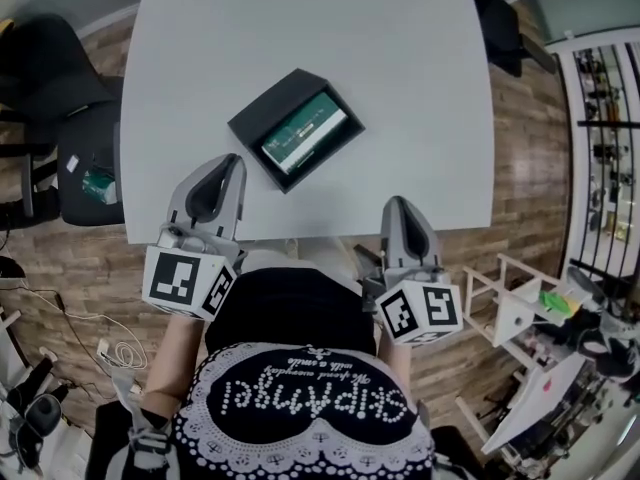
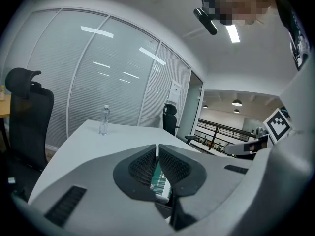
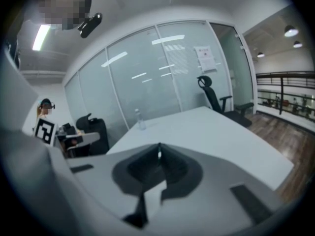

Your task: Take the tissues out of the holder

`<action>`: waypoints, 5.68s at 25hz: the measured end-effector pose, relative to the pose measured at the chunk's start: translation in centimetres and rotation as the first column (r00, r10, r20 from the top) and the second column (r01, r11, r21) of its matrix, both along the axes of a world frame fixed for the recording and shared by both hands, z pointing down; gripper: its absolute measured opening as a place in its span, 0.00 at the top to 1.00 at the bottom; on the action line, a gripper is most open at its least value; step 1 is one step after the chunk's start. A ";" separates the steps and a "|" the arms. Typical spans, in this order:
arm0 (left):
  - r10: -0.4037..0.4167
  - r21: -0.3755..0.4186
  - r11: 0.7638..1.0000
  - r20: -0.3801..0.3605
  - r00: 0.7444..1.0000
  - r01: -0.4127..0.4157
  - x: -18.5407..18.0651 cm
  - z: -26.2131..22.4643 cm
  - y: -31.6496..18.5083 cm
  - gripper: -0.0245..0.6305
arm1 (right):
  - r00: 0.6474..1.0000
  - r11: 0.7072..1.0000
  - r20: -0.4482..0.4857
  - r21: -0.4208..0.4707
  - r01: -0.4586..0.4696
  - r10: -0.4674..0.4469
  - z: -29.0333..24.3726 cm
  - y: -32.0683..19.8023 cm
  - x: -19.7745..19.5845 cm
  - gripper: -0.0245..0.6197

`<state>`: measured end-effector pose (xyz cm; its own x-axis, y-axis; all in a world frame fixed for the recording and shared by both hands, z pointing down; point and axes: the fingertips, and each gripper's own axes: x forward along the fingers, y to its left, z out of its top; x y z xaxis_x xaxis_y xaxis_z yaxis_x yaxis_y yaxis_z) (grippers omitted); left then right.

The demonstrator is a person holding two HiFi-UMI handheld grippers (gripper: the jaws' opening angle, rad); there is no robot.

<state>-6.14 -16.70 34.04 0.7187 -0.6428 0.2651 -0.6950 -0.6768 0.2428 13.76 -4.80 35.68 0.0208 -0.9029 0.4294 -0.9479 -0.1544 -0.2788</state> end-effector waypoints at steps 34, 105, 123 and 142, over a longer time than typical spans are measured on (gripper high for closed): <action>-0.286 0.037 0.958 0.057 0.957 0.284 -1.1 -1.6 -1.2 0.90 | 0.969 0.970 0.039 0.030 0.242 -0.243 -0.1 -6.3 3.6 0.91; 0.360 -0.180 0.932 0.328 0.874 -0.316 12.4 8.5 -2.8 0.41 | 0.986 0.993 0.120 -0.026 0.118 -0.114 4.9 -4.0 4.1 0.91; 0.442 -0.329 0.888 0.414 0.795 -0.322 13.6 15.2 -2.3 0.41 | 0.989 0.996 0.132 -0.043 0.075 -0.069 5.6 -3.8 4.6 0.91; 0.451 -0.376 0.881 0.491 0.745 -0.286 13.8 18.1 -2.5 0.41 | 0.989 0.996 0.128 -0.055 0.076 -0.069 5.7 -3.7 4.9 0.91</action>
<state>7.61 -19.18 52.11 0.5594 -0.2052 0.8031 -0.4704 -0.8763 0.1037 18.69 -8.49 41.40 -0.1014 -0.8728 0.4775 -0.9152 -0.1064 -0.3888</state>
